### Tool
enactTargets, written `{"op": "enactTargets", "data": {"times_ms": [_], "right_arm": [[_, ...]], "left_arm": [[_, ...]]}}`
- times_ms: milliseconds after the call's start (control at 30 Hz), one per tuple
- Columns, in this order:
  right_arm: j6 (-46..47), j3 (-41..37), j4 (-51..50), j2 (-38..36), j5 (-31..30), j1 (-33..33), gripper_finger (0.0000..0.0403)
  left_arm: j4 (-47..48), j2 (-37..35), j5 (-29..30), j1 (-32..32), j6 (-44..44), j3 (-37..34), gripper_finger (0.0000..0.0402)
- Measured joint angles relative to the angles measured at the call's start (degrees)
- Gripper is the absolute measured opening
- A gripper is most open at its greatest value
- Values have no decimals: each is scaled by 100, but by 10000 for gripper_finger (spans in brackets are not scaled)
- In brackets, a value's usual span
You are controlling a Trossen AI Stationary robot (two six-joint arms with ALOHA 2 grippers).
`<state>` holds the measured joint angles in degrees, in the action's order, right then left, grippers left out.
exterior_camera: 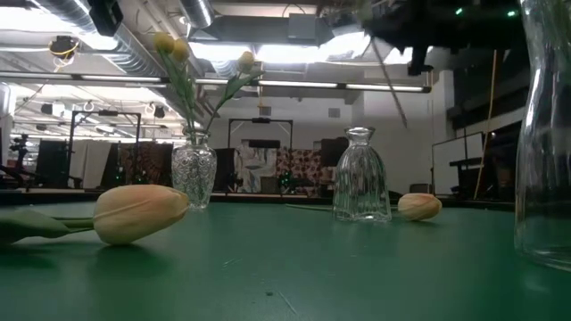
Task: Sort flowers into vase by color
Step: Put the top right white tulip into the center transparent vase
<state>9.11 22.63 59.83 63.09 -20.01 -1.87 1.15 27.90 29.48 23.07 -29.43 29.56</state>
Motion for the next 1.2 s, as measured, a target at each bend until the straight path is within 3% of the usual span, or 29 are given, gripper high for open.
{"op": "enactTargets", "data": {"times_ms": [233,433,800,1200], "right_arm": [[135,-712,1878,138,641,51,6],[-35,-762,2990,558,1111,40,4],[-201,-10,3025,1408,2069,35,10],[-199,9,3018,1646,2260,37,11]], "left_arm": [[35,0,146,0,13,0,135],[35,-1,144,0,15,0,135],[82,26,303,-2,17,2,135],[98,26,306,-2,142,0,135]]}}
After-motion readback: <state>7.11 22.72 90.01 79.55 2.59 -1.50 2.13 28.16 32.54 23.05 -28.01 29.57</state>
